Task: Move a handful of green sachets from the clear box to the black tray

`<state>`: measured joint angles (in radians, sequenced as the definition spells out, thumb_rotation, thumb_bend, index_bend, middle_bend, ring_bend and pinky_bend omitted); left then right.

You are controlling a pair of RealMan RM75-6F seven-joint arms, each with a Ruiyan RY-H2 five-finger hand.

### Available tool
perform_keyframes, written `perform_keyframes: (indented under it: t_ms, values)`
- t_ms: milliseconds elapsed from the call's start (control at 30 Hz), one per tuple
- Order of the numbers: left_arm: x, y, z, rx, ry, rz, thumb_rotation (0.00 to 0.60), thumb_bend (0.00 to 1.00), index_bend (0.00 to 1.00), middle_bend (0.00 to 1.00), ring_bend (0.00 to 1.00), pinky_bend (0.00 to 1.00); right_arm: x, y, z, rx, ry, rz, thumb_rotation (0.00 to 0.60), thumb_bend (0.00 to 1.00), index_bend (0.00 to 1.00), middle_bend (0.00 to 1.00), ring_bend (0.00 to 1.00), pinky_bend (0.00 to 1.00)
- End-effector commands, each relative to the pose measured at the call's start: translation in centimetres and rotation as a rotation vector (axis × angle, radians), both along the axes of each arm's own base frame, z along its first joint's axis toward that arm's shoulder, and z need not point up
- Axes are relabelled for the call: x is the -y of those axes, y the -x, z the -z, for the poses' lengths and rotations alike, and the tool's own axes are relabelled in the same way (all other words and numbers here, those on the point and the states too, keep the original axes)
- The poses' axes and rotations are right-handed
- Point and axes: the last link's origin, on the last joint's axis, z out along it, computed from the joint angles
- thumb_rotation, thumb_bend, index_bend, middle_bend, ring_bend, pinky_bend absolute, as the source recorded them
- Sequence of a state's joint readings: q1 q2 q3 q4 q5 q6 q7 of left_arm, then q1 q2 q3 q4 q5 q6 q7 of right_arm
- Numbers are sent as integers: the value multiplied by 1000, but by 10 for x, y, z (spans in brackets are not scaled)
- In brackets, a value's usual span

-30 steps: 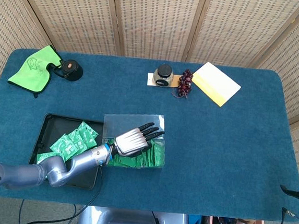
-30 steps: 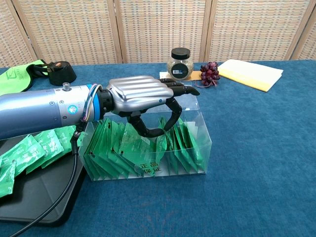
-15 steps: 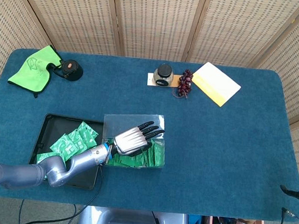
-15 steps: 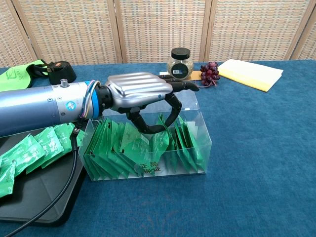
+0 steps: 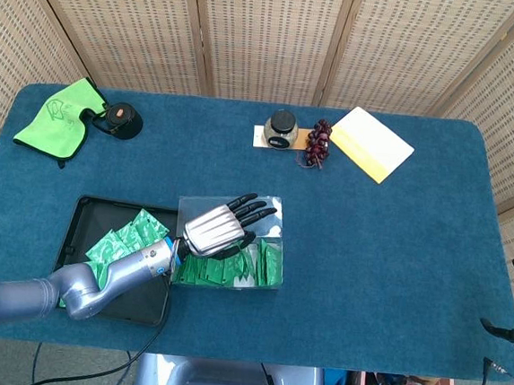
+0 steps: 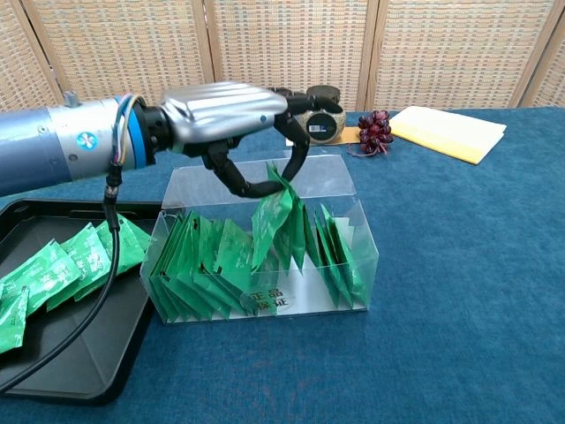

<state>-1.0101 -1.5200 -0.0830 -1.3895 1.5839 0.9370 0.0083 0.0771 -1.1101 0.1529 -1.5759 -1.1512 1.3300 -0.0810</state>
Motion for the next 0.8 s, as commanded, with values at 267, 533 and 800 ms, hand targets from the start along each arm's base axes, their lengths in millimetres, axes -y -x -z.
perform_keyframes:
  t_ms: [267,533,800]
  values:
    - [-2,-5,-32,81,-25,-15,600,518,729,0,0,0,-1,-2,0,-2,0,-8,600,0,0,0,0,0]
    - [-3,-5,-56,139,-35,-37,600,523,729,0,0,0,-2,-4,1,-3,-1,-13,600,0,0,0,0,0]
    - [-5,8,-79,148,-80,-53,600,524,729,0,0,0,-3,-6,2,-5,-5,-19,600,0,0,0,0,0]
